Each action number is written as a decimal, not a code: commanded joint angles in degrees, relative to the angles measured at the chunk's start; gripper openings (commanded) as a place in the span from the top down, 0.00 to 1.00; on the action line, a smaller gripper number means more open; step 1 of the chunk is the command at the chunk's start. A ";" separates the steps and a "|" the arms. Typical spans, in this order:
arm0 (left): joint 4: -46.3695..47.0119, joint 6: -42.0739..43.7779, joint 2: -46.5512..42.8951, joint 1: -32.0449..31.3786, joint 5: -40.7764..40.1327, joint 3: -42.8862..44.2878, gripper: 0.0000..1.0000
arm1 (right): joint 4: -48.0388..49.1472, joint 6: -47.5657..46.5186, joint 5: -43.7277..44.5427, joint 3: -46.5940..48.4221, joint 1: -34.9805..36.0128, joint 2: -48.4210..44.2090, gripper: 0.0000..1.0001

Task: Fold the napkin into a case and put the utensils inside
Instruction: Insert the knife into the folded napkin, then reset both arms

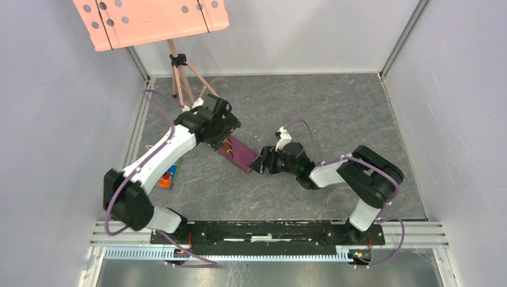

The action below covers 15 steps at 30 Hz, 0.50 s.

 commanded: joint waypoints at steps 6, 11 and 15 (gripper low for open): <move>23.67 29.11 -26.46 -0.11 15.96 -9.47 0.00 | -35.27 -23.83 6.08 -1.13 -0.13 -28.13 0.02; 24.25 39.22 -36.05 -0.02 22.65 -5.07 0.00 | -57.52 -36.56 18.33 9.94 -0.13 -49.68 0.02; 22.49 45.91 -41.06 0.01 24.10 0.30 0.00 | -67.83 -42.83 26.16 23.40 -0.17 -57.71 0.02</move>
